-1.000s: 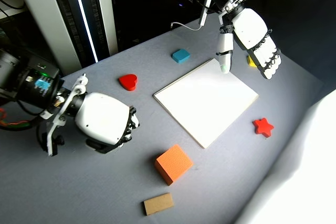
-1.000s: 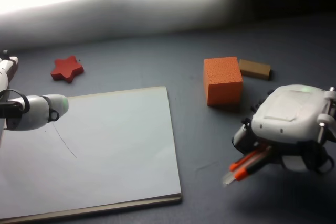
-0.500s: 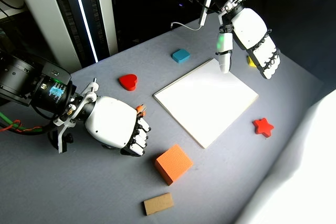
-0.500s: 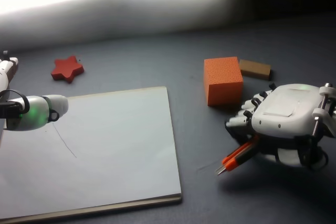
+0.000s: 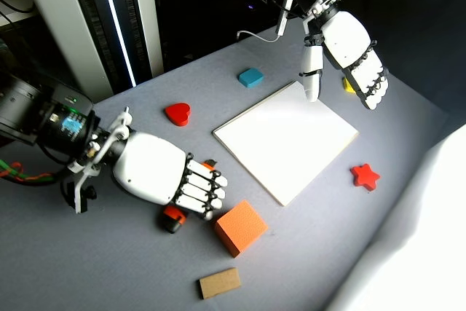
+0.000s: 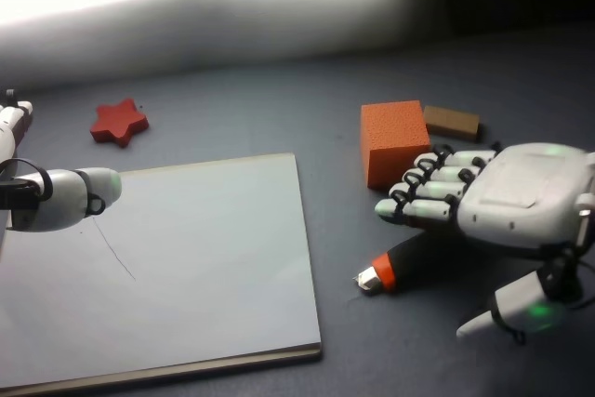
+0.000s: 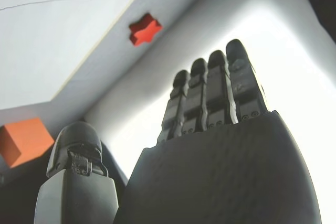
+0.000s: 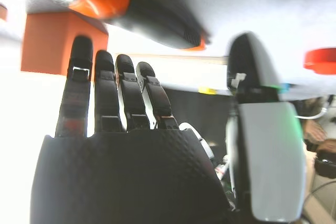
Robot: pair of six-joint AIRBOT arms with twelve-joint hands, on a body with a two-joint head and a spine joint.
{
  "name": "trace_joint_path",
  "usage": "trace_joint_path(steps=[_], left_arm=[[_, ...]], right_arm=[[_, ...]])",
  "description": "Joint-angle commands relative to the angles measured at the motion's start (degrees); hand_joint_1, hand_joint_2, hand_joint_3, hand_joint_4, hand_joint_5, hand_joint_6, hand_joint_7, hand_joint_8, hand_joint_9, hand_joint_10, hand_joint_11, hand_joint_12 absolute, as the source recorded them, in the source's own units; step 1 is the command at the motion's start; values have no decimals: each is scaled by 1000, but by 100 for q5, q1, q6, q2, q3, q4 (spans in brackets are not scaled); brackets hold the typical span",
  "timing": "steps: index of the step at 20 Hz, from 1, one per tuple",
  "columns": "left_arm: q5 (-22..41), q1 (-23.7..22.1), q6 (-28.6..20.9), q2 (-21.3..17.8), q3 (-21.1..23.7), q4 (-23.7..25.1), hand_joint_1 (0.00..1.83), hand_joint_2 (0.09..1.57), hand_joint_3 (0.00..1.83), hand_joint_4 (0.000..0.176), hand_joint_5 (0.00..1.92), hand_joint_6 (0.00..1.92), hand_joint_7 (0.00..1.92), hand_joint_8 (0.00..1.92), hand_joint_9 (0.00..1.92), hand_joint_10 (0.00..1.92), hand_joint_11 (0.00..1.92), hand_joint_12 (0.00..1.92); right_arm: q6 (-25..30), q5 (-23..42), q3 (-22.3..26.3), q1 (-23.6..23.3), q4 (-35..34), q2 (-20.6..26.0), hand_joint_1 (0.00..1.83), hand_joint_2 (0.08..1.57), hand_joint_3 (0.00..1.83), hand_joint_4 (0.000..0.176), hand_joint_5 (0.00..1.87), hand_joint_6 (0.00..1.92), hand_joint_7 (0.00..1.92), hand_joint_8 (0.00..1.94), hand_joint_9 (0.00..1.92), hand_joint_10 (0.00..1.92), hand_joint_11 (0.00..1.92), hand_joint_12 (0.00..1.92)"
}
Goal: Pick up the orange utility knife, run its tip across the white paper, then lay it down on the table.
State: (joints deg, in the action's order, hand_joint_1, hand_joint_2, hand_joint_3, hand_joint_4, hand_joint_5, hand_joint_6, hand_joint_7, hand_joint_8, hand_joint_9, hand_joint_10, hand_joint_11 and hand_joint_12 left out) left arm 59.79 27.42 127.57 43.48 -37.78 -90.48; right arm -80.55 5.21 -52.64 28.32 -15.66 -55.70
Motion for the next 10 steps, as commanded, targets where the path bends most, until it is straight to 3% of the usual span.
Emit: trace_joint_path(steps=[1, 4, 5, 6, 7, 8, 9, 10], left_arm=[[346, -36, 17, -17, 0, 410, 0, 1135, 0, 0, 0, 0, 36, 0, 33, 2, 0, 96], [38, -67, 334, -19, -2, 411, 0, 1136, 0, 0, 0, 0, 42, 2, 33, 1, 0, 119], [-92, -107, 465, -14, 0, 411, 0, 1135, 0, 0, 0, 0, 46, 3, 35, 2, 0, 120], [-170, -132, 535, -12, 11, 411, 0, 1143, 3, 0, 15, 6, 59, 8, 49, 8, 0, 119], [-353, -186, 702, -11, 33, 411, 0, 1148, 1, 0, 67, 6, 135, 1, 115, 11, 0, 255], [-434, -244, 822, -2, 65, 410, 0, 1150, 1, 0, 126, 18, 192, 9, 167, 20, 0, 389], [-408, -260, 830, 4, 97, 410, 0, 1157, 1, 0, 245, 32, 363, 18, 295, 39, 0, 720], [-341, -276, 817, 7, 147, 410, 0, 1166, 2, 0, 418, 66, 573, 51, 474, 81, 0, 1040]], right_arm=[[-4, 565, 70, -124, 7, 113, 470, 960, 0, 0, 0, 0, 0, 0, 0, 0, 0, 0], [83, 303, 341, -490, 6, 559, 297, 1000, 0, 0, 0, 0, 33, 13, 37, 16, 23, 11], [179, 129, 419, -639, 6, 740, 221, 1027, 0, 0, 5, 2, 97, 7, 93, 53, 4, 148], [187, 35, 467, -741, 6, 856, 155, 1084, 11, 0, 144, 78, 319, 81, 238, 202, 0, 656], [179, -150, 543, -918, 7, 1053, 118, 1113, 15, 0, 238, 384, 464, 230, 241, 677, 0, 1146], [153, -366, 599, -1116, 7, 1240, 103, 1136, 13, 0, 237, 728, 503, 468, 233, 1010, 0, 1431], [153, -549, 631, -1249, 7, 1358, 106, 1162, 14, 0, 292, 1020, 517, 863, 310, 1301, 0, 1743], [185, -804, 658, -1417, 7, 1502, 117, 1187, 17, 0, 392, 1153, 560, 1180, 378, 1539, 74, 1885]])
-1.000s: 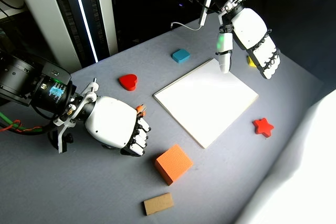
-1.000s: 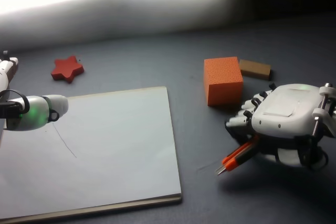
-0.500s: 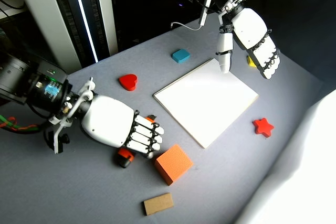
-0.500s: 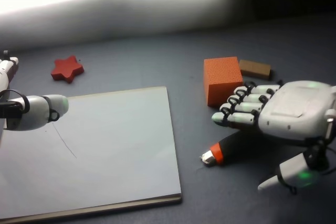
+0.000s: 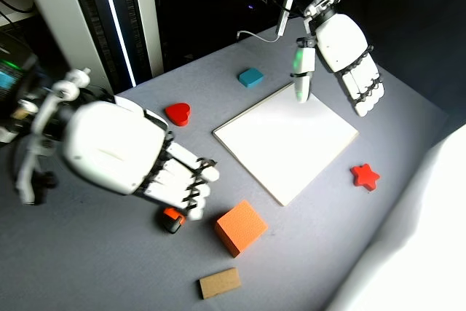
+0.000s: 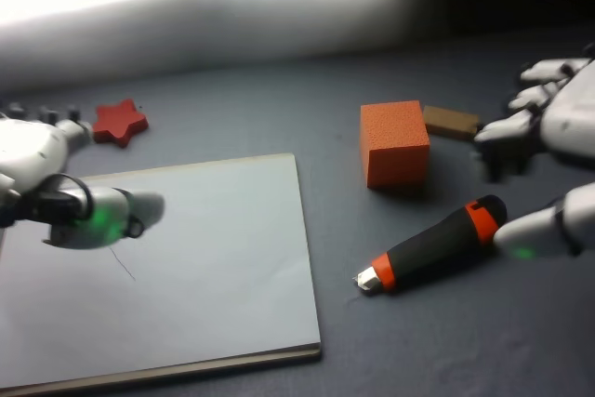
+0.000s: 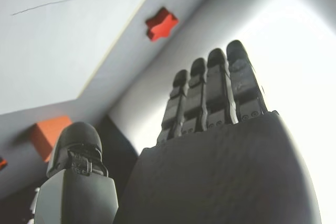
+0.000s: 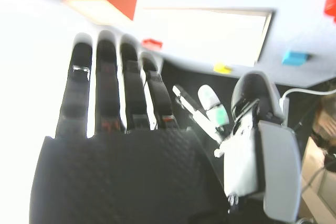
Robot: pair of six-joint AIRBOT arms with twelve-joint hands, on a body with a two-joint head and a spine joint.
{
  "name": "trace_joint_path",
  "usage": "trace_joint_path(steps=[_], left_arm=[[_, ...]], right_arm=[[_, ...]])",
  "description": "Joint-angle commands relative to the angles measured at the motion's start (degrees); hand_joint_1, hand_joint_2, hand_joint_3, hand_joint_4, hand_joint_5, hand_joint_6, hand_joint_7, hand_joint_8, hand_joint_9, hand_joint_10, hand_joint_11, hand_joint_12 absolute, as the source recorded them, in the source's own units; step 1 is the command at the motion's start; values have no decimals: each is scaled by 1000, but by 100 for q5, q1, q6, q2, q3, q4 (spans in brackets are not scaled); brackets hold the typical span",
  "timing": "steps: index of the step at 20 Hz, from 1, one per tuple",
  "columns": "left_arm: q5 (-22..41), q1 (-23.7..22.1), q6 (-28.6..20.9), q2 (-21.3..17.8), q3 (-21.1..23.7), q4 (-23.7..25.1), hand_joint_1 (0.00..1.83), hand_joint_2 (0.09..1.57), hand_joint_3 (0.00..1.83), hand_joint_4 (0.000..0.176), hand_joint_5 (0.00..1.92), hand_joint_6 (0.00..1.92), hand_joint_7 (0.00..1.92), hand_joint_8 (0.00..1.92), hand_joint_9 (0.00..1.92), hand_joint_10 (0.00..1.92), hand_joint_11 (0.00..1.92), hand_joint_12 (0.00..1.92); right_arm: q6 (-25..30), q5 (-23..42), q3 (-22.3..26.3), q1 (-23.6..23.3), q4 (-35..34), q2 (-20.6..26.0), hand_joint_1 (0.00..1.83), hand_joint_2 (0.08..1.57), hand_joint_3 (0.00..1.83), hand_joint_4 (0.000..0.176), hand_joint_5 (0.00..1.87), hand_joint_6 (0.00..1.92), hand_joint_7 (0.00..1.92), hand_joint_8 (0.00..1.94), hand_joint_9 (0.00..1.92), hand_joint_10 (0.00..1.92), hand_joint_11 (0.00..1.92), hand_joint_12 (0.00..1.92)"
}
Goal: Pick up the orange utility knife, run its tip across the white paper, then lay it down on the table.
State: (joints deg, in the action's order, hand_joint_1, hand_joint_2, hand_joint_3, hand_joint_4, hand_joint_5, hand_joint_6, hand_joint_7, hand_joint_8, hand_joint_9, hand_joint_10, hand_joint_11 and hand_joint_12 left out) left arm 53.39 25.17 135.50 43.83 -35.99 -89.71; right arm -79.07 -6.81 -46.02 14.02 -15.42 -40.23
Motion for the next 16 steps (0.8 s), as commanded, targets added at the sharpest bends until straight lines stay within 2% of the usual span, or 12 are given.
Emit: trace_joint_path(steps=[1, 2, 3, 4, 5, 6, 7, 8, 11, 12, 15, 16], left_arm=[[376, -72, 4, -28, 10, 332, 0, 1173, 3, 0, 507, 77, 674, 62, 571, 102, 0, 1210], [412, -100, 20, -27, 29, 332, 0, 1197, 5, 0, 632, 102, 823, 87, 712, 160, 95, 1329], [444, -175, 86, -19, 53, 332, 40, 1255, 0, 0, 718, 164, 855, 242, 640, 648, 175, 1517], [461, -222, 134, -11, 62, 332, 114, 1301, 3, 0, 724, 307, 717, 706, 555, 1097, 245, 1645], [510, -304, 192, 17, 77, 332, 258, 1361, 10, 0, 605, 784, 599, 1172, 545, 1426, 315, 1788], [538, -363, 235, 35, 93, 332, 345, 1401, 14, 0, 597, 1063, 625, 1364, 595, 1524, 392, 1859], [539, -418, 284, 63, 107, 332, 669, 1384, 9, 63, 550, 1553, 672, 1479, 639, 1613, 439, 1892], [539, -447, 304, 76, 118, 333, 727, 1383, 6, 117, 537, 1660, 696, 1520, 656, 1661, 450, 1915], [576, -499, 330, 76, 188, 333, 744, 1390, 5, 115, 526, 1700, 723, 1605, 689, 1789, 500, 1921], [577, -524, 333, 82, 197, 333, 721, 1397, 6, 133, 514, 1717, 715, 1610, 665, 1794, 493, 1921], [593, -572, 343, 93, 198, 333, 711, 1406, 7, 126, 501, 1734, 721, 1608, 675, 1805, 501, 1921], [596, -574, 348, 93, 199, 333, 712, 1403, 4, 134, 505, 1729, 720, 1612, 670, 1809, 501, 1921]], right_arm=[[45, 149, 32, -161, -16, 170, 113, 1200, 17, 0, 489, 1171, 620, 1332, 420, 1680, 198, 1914], [23, 60, 53, -234, -16, 291, 120, 1228, 21, 0, 630, 1155, 739, 1393, 510, 1800, 338, 1920], [15, -39, 64, -343, -16, 467, 171, 1250, 21, 0, 727, 1145, 878, 1419, 655, 1870, 450, 1921], [29, -101, 64, -399, -16, 531, 162, 1266, 21, 0, 791, 1160, 948, 1404, 738, 1876, 512, 1921], [64, -204, 64, -495, -16, 619, 119, 1296, 26, 0, 862, 1218, 1019, 1429, 827, 1894, 587, 1921], [58, -226, 63, -523, -16, 634, 66, 1326, 28, 0, 918, 1336, 1073, 1478, 918, 1916, 695, 1921], [42, -214, 62, -525, -16, 628, 16, 1355, 31, 0, 949, 1434, 1105, 1482, 965, 1920, 762, 1921], [26, -198, 62, -528, -16, 619, 3, 1372, 30, 0, 932, 1478, 1113, 1495, 986, 1921, 792, 1921], [-13, -50, 60, -614, -16, 582, 0, 1396, 24, 0, 892, 1586, 1089, 1500, 966, 1921, 762, 1921], [-14, -30, 60, -630, -16, 566, 2, 1395, 20, 0, 898, 1607, 1090, 1504, 983, 1921, 793, 1921], [-8, -6, 60, -629, -16, 522, 38, 1390, 11, 0, 883, 1601, 1086, 1486, 960, 1921, 743, 1921], [-9, 25, 61, -616, -16, 500, 45, 1391, 10, 0, 873, 1643, 1070, 1514, 947, 1921, 730, 1921]])
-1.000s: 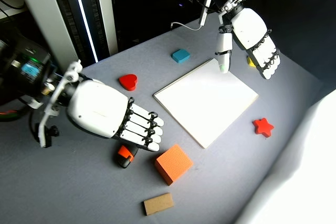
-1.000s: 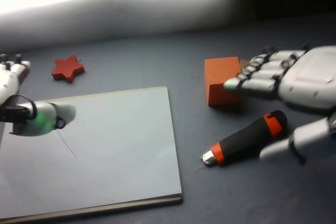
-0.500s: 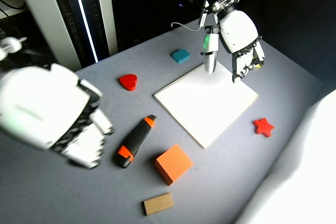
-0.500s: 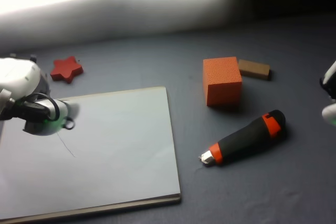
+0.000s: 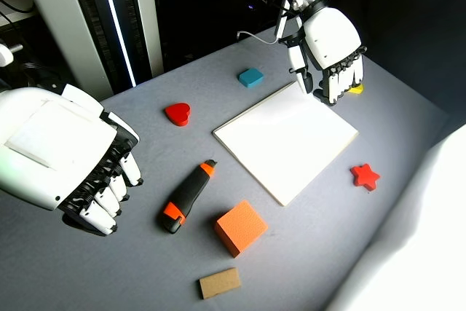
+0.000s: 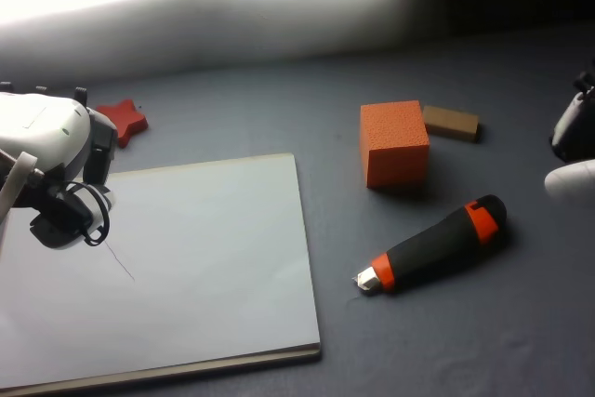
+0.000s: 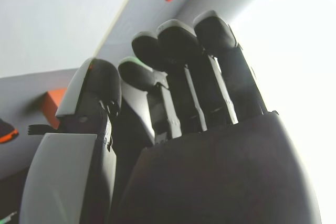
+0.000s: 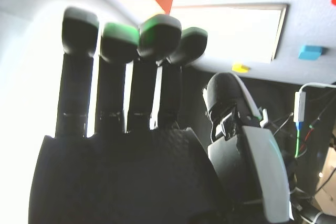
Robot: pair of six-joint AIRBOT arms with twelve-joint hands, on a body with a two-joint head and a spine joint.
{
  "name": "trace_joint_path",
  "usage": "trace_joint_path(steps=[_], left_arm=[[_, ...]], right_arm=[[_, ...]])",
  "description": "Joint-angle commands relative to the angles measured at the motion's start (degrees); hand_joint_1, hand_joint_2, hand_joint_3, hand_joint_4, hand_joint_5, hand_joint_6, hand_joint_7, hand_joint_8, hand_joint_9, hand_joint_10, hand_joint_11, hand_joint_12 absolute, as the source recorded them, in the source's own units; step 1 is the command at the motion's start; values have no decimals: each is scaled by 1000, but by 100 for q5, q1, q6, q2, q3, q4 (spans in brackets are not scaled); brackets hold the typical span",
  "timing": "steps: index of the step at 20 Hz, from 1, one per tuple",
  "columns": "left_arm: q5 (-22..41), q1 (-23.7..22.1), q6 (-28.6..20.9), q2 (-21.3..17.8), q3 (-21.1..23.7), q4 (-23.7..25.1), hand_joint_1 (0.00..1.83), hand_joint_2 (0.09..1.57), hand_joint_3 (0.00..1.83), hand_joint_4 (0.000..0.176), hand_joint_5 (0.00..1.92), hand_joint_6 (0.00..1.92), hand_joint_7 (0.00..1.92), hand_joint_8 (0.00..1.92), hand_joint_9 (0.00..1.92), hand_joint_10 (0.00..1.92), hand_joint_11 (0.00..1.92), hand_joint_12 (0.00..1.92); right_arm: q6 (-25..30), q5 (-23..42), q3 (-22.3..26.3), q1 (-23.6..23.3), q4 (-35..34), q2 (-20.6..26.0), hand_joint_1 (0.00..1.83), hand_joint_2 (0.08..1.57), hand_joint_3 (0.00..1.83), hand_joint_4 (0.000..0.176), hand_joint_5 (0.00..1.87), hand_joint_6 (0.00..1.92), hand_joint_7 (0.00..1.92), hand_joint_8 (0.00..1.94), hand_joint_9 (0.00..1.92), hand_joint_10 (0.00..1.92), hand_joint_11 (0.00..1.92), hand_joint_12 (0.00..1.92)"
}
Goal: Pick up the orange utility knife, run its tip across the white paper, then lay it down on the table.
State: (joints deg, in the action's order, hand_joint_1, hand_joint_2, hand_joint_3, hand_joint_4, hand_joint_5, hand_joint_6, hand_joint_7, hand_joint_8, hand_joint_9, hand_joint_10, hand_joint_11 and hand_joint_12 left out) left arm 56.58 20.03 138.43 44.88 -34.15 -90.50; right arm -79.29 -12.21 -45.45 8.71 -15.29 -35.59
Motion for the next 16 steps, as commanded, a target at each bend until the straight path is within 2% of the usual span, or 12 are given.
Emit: trace_joint_path(steps=[1, 4, 8, 9, 11, 12, 14, 16], left_arm=[[277, -53, 60, -12, 20, 411, 707, 1406, 3, 136, 501, 1734, 721, 1589, 666, 1784, 484, 1921], [271, -17, 60, -15, 30, 412, 686, 1412, 4, 152, 491, 1748, 729, 1557, 661, 1754, 461, 1921], [264, -22, 46, -14, 11, 409, 688, 1415, 2, 144, 488, 1751, 709, 1575, 652, 1758, 459, 1921], [264, -32, 46, -14, 4, 409, 702, 1410, 0, 136, 498, 1734, 706, 1576, 646, 1773, 455, 1921], [264, -69, 53, -12, -12, 409, 709, 1403, 0, 142, 507, 1722, 710, 1559, 646, 1749, 447, 1921], [264, -71, 53, -9, -15, 409, 699, 1404, 0, 153, 503, 1728, 704, 1573, 643, 1761, 452, 1921], [250, -69, 63, -6, -15, 410, 698, 1402, 0, 158, 505, 1725, 692, 1615, 634, 1803, 465, 1921], [214, -61, 98, -6, -11, 411, 692, 1407, 1, 154, 497, 1736, 688, 1615, 624, 1798, 446, 1921]], right_arm=[[12, 584, 4, -65, -29, 18, 49, 1390, 8, 0, 877, 1649, 1066, 1514, 949, 1921, 738, 1921], [-54, 666, 6, -20, -29, -7, 16, 1393, 7, 0, 867, 1685, 1058, 1538, 946, 1921, 753, 1921], [-281, 954, 6, 89, -29, -5, 0, 1400, 7, 0, 859, 1654, 1052, 1569, 967, 1921, 795, 1921], [-324, 1024, 6, 102, -29, 0, 8, 1400, 6, 0, 855, 1650, 1038, 1573, 948, 1921, 766, 1921], [-532, 1399, 7, 170, -29, 18, 25, 1399, 4, 0, 846, 1620, 1024, 1576, 939, 1921, 759, 1921], [-706, 1648, 11, 210, -29, 23, 40, 1403, 5, 0, 855, 1627, 1026, 1585, 941, 1921, 766, 1921], [-1074, 2108, 18, 348, -29, 26, 47, 1411, 7, 0, 855, 1620, 1023, 1561, 926, 1921, 735, 1921], [-1361, 2357, 16, 465, -28, 27, 75, 1410, 5, 0, 860, 1629, 1027, 1573, 931, 1921, 728, 1921]])
